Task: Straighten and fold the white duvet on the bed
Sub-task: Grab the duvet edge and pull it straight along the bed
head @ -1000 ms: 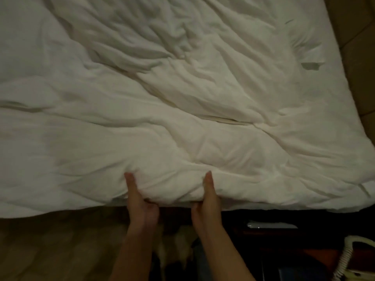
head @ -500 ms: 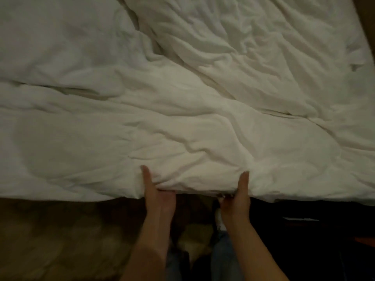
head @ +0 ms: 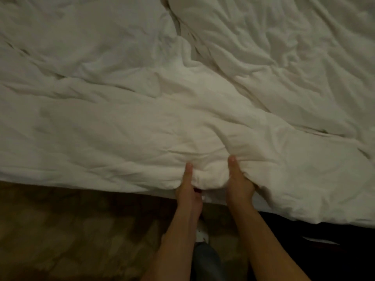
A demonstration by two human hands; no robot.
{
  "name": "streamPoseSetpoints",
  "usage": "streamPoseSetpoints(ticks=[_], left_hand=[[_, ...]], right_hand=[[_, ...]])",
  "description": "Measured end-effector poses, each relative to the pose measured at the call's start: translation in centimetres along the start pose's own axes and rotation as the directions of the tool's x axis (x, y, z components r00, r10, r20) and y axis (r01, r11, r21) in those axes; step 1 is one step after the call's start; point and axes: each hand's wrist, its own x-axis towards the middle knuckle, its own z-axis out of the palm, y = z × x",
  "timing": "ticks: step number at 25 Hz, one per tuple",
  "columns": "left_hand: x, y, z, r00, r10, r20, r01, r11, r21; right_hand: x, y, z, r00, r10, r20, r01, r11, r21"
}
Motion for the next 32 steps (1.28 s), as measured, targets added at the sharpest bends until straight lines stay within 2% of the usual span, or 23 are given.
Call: streamPoseSetpoints(ticks=[1, 3, 4, 6, 8, 10, 12, 13, 16, 18, 20, 21, 24, 26, 27, 28, 29, 30, 31, 32], left_hand=[[0.2, 0.5, -0.5, 1.000, 0.017, -0.009, -0.017, 1.000, 0.007], [0.4, 2.5, -3.1, 0.995, 0.094, 0.041, -0.093, 0.995, -0.024], [0.5, 4.2, -4.8, 0.989, 0.136, 0.055, -0.130, 0.987, -0.093], [0.3, 9.0, -7.7, 0.984, 0.178, -0.006, -0.174, 0.957, -0.234], [0.7, 13.9, -10.0, 0.975, 0.222, -0.025, -0.220, 0.937, -0.273], [1.6, 18.8, -12.0, 0.969, 0.246, -0.021, -0.244, 0.943, -0.228], [3.2, 22.1, -13.8, 0.975, 0.220, 0.026, -0.214, 0.965, -0.149], [3.8, 23.1, -14.7, 0.977, 0.205, 0.058, -0.198, 0.974, -0.106], [4.0, 23.1, -17.0, 0.987, 0.156, -0.038, -0.155, 0.988, 0.030], [2.8, 24.9, -18.6, 0.997, 0.050, 0.058, -0.043, 0.992, -0.115], [3.0, 29.2, -20.8, 0.993, 0.019, 0.113, 0.009, 0.971, -0.240], [3.3, 31.9, -21.7, 0.996, 0.029, 0.084, -0.009, 0.973, -0.231], [3.9, 37.5, -24.7, 1.000, -0.020, 0.003, 0.020, 1.000, -0.021], [3.6, 38.2, -26.8, 0.999, -0.019, -0.029, 0.022, 0.996, 0.089], [3.1, 38.2, -27.7, 0.999, 0.007, -0.054, -0.001, 0.994, 0.111], [2.8, 38.4, -28.3, 0.998, 0.033, -0.047, -0.028, 0.993, 0.118], [2.7, 38.7, -28.8, 0.999, 0.036, -0.027, -0.034, 0.997, 0.076], [2.8, 39.2, -29.2, 0.999, 0.043, 0.002, -0.043, 0.999, 0.009], [3.1, 39.8, -29.4, 0.998, 0.062, 0.031, -0.060, 0.997, -0.058], [3.3, 40.7, -29.1, 0.993, 0.101, 0.069, -0.092, 0.989, -0.117]], right_hand=[[-0.4, 0.6, 0.3, 1.000, 0.010, -0.010, -0.011, 1.000, -0.025], [-1.9, 2.4, 1.2, 0.990, 0.143, -0.012, -0.144, 0.990, -0.016], [-2.9, 3.5, 1.5, 0.975, 0.224, 0.010, -0.224, 0.973, 0.047], [-5.2, 5.5, 3.0, 0.935, 0.338, 0.109, -0.351, 0.923, 0.155], [-8.4, 7.4, 5.7, 0.900, 0.379, 0.215, -0.409, 0.904, 0.121], [-11.3, 8.7, 9.5, 0.877, 0.397, 0.271, -0.422, 0.906, 0.039], [-13.0, 9.8, 13.0, 0.889, 0.415, 0.196, -0.422, 0.906, -0.004], [-13.1, 10.5, 13.6, 0.899, 0.424, 0.106, -0.427, 0.904, 0.007], [-14.3, 12.2, 13.5, 0.922, 0.338, -0.189, -0.333, 0.941, 0.057], [-17.3, 13.0, 13.7, 0.884, 0.340, -0.321, -0.328, 0.940, 0.094], [-20.1, 13.1, 14.4, 0.867, 0.363, -0.340, -0.348, 0.931, 0.108], [-21.1, 12.8, 14.5, 0.861, 0.371, -0.348, -0.345, 0.929, 0.135], [-22.7, 11.8, 13.3, 0.800, 0.333, -0.498, -0.263, 0.942, 0.207], [-24.3, 14.2, 13.2, 0.769, 0.388, -0.508, -0.313, 0.921, 0.230], [-25.7, 15.6, 12.8, 0.803, 0.412, -0.431, -0.346, 0.910, 0.227], [-26.6, 17.2, 13.6, 0.820, 0.516, -0.249, -0.437, 0.844, 0.313], [-26.8, 18.5, 14.9, 0.814, 0.577, -0.071, -0.528, 0.785, 0.326], [-27.4, 19.5, 16.7, 0.769, 0.629, 0.119, -0.630, 0.712, 0.310], [-28.0, 19.8, 18.8, 0.808, 0.559, 0.189, -0.585, 0.800, 0.135], [-28.7, 20.9, 21.4, 0.838, 0.499, 0.220, -0.528, 0.843, 0.101]])
